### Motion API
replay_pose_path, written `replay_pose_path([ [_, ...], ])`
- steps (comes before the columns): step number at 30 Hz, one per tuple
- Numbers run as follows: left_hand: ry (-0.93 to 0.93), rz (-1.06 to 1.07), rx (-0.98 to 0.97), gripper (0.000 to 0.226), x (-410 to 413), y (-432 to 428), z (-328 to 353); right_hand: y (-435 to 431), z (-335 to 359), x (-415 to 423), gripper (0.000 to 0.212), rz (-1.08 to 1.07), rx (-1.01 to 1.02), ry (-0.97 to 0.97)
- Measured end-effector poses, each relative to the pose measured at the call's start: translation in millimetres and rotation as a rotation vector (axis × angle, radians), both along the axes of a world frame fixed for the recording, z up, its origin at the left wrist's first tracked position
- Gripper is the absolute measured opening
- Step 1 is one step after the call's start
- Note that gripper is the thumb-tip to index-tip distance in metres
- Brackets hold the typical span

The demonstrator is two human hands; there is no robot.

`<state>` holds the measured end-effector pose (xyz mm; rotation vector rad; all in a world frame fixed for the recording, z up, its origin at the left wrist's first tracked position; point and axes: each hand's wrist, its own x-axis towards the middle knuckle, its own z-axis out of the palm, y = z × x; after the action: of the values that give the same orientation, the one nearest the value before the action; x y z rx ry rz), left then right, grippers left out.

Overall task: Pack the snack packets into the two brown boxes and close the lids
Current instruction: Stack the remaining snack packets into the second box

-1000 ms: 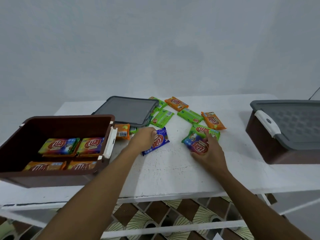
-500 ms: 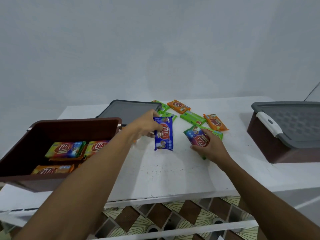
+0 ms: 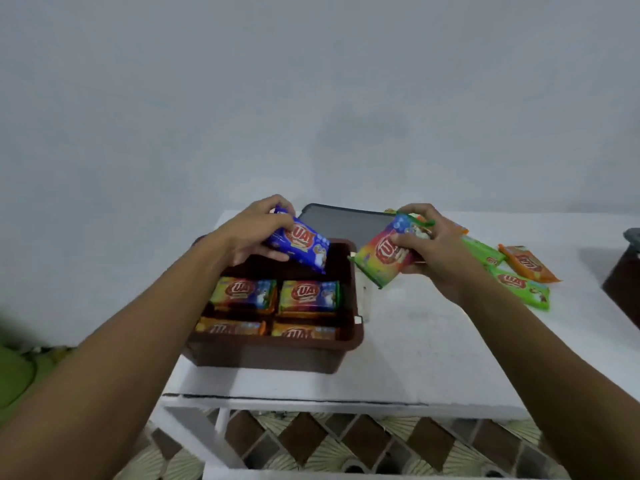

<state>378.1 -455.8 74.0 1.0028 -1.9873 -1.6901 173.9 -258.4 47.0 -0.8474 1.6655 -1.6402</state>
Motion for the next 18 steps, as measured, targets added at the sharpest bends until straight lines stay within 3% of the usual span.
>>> replay_pose_path([
  [4,-0.076,-0.018,-0.028,0.018,48.2,-32.3,-17.7,-29.1,24.0,43.1,0.035,0.057,0.037,0.166],
  [7,-0.217,-0.105,-0.187,0.014,71.7,-51.1,-32.7,-53.5,27.9,68.3,0.029,0.148,0.165,0.465],
  [9,-0.328,-0.214,-0.354,0.016,76.9,-56.5,-41.3,-71.3,24.4,77.4,0.016,0.181,0.32,0.76],
  [12,-0.522,-0.382,-0.665,0.019,73.0,-60.2,-50.4,-91.8,4.6,85.9,0.014,0.201,0.544,1.066],
  [15,-0.796,-0.401,-1.252,0.019,69.2,-54.6,-56.1,-95.7,-26.4,100.2,0.017,0.117,0.593,1.482],
  [16,-0.802,-0.406,-1.386,0.024,69.0,-51.8,-58.5,-94.8,-35.1,104.7,0.022,0.122,0.575,1.599],
  [18,-0.739,-0.494,-1.4,0.039,70.6,-50.5,-63.6,-95.5,-42.4,110.4,0.033,0.2,0.567,1.678],
])
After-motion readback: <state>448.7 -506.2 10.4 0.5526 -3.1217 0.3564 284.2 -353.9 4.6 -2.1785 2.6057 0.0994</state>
